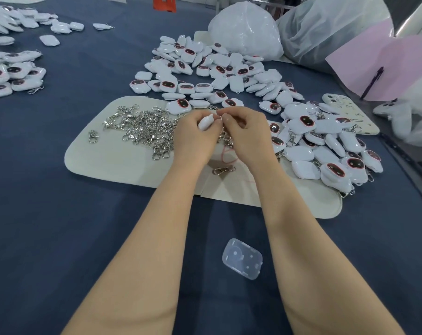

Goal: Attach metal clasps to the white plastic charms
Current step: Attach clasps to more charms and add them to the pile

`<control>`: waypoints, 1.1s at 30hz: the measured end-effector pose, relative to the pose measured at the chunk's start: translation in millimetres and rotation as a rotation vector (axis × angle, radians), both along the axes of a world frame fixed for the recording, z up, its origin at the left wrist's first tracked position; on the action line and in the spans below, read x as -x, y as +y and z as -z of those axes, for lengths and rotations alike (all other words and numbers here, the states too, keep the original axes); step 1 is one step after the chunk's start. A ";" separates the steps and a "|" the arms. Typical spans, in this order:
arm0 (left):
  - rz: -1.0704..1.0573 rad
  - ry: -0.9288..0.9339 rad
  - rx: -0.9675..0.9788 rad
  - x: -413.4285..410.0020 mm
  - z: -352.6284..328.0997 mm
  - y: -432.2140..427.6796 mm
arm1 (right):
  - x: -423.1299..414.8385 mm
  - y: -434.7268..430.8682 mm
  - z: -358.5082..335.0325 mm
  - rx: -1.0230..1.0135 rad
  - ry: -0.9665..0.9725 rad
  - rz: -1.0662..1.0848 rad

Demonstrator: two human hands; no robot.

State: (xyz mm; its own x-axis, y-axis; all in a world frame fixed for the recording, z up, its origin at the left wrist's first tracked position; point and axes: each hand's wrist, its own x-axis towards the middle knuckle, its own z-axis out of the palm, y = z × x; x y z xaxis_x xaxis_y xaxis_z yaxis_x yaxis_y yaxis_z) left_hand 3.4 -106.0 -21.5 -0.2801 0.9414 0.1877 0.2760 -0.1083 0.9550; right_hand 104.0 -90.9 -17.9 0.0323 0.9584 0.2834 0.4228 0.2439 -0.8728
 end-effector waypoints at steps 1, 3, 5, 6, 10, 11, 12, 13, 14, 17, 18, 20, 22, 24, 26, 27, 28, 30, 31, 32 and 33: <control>0.008 0.007 0.004 0.5 0.3 0.4 | 0.1 -0.2 0.1 -0.004 -0.015 -0.005; 0.012 0.018 0.007 0.4 1.6 0.1 | 0.3 -0.8 -0.5 -0.006 -0.019 -0.014; -0.003 0.047 -0.006 0.0 2.6 -0.5 | 0.3 -1.4 -1.1 -0.005 -0.005 -0.018; -0.016 0.064 -0.017 0.0 2.8 -0.7 | 0.4 -1.6 -1.3 -0.004 0.002 -0.018; -0.059 0.074 -0.004 0.9 4.5 1.0 | 0.5 -1.7 -1.0 0.042 0.011 -0.023; -0.059 0.076 0.008 0.6 5.0 1.3 | 0.1 -1.6 -0.6 0.057 0.006 -0.020; -0.053 0.078 0.022 0.1 5.6 1.3 | -0.2 -1.4 -0.1 0.069 0.005 -0.019; -0.040 0.072 0.035 -0.6 6.3 1.6 | -0.5 -1.6 0.4 0.077 0.007 -0.018; -0.028 0.064 0.044 -1.1 6.6 1.7 | -0.7 -1.8 0.6 0.080 0.010 -0.016; -0.018 0.042 0.051 -1.9 6.6 2.3 | 0.0 -2.5 0.8 0.073 0.033 -0.009; -0.019 0.039 0.049 -1.8 6.4 2.3 | 0.5 -2.8 0.7 0.072 0.048 -0.007; -0.014 0.034 0.044 -1.1 5.7 2.5 | 1.0 -2.6 0.1 0.064 0.064 -0.005; 0.004 0.021 0.047 -0.5 5.0 2.1 | 1.5 -2.6 -0.6 0.054 0.064 -0.005; 0.023 0.033 0.053 -0.3 4.6 1.4 | 2.1 -2.7 -0.7 0.041 0.070 -0.007; 0.029 0.049 0.053 -0.6 4.6 0.8 | 2.4 -2.6 -0.3 0.031 0.086 -0.004; 0.026 0.044 0.047 -0.6 4.7 0.9 | 2.5 -2.3 0.0 0.026 0.090 0.002; 0.018 0.035 0.037 -0.8 4.8 1.0 | 2.3 -1.9 0.2 0.025 0.089 0.013; -0.004 0.020 0.018 -0.6 4.9 1.5 | 2.0 -0.6 1.4 0.033 0.073 0.031; -0.012 0.017 0.013 -0.7 4.9 1.8 | 2.1 0.2 2.3 0.037 0.057 0.036; -0.015 0.012 0.010 -0.5 4.6 1.9 | 2.5 0.6 3.4 0.036 0.031 0.041; -0.016 0.005 0.010 -0.6 4.7 2.0 | 2.8 0.6 4.3 0.031 0.005 0.046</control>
State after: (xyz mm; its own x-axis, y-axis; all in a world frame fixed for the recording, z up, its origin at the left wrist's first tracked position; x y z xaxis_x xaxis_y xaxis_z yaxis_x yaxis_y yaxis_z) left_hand 4.0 -104.0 -26.2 -0.2944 0.9385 0.1802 0.2824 -0.0947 0.9546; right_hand 101.2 -90.2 -22.3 0.0779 0.9643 0.2530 0.4285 0.1968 -0.8819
